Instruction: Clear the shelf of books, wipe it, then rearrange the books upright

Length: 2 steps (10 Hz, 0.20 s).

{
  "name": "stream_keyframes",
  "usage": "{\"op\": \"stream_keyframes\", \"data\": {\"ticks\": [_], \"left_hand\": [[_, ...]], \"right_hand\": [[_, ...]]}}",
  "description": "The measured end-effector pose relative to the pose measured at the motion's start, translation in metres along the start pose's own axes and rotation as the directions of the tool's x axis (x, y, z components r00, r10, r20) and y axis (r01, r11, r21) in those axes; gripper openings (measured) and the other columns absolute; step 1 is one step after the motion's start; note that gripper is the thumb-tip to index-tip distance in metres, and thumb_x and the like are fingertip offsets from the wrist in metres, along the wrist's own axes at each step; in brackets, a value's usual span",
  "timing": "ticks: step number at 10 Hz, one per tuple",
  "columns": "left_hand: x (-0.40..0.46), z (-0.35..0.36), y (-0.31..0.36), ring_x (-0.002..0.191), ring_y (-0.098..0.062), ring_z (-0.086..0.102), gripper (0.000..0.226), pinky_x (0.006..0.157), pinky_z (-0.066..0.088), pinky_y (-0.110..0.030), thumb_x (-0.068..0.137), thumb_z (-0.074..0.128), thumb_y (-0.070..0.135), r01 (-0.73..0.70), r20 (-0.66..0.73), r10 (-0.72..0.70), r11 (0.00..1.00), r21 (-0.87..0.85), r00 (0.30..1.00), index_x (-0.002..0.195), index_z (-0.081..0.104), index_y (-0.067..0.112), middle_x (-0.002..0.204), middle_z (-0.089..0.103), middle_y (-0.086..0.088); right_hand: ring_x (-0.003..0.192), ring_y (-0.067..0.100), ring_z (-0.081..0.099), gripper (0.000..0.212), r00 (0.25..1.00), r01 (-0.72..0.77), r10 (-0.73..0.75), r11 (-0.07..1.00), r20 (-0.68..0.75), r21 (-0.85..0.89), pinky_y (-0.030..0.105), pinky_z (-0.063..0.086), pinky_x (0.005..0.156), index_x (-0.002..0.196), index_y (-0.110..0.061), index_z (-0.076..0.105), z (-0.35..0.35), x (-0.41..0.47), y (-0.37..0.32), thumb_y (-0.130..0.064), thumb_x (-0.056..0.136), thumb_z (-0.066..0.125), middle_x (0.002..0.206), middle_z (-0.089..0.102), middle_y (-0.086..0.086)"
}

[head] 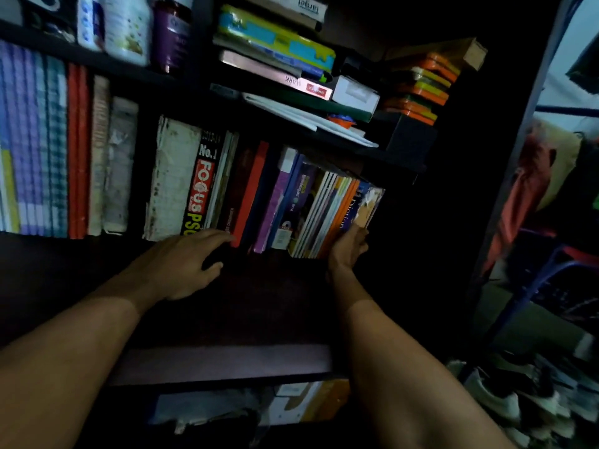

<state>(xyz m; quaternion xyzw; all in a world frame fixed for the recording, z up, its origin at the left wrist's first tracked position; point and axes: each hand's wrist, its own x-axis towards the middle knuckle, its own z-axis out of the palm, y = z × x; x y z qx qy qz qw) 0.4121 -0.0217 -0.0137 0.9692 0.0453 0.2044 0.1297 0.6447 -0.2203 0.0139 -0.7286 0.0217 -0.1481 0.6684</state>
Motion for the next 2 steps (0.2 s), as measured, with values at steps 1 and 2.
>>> {"op": "stream_keyframes", "data": {"ticks": [1,2], "left_hand": [[-0.004,-0.007,-0.001,0.133,-0.02,0.048,0.058,0.105,0.043,-0.033,0.1,0.054,0.038,0.012,-0.138,-0.014,1.0,-0.018,0.99,0.153,0.035,0.029,0.155,0.039,0.003],[-0.01,-0.014,0.005,0.129,-0.02,0.051,0.06,0.104,0.044,-0.034,0.099,0.058,0.039,0.104,-0.274,-0.154,0.977,-0.188,0.95,0.153,0.037,0.025,0.151,0.045,0.0]], "right_hand": [[0.145,0.036,0.031,0.057,0.996,0.076,-0.07,0.991,0.059,-0.114,0.047,0.027,0.118,0.156,-0.016,0.031,0.004,-0.008,0.003,-0.045,0.107,0.032,0.158,0.028,0.016],[0.141,0.033,0.036,0.058,0.967,0.202,-0.184,0.975,0.177,-0.091,0.044,0.031,0.116,0.152,-0.02,0.038,-0.015,-0.027,0.01,-0.053,0.104,0.032,0.156,0.037,0.013]]}}
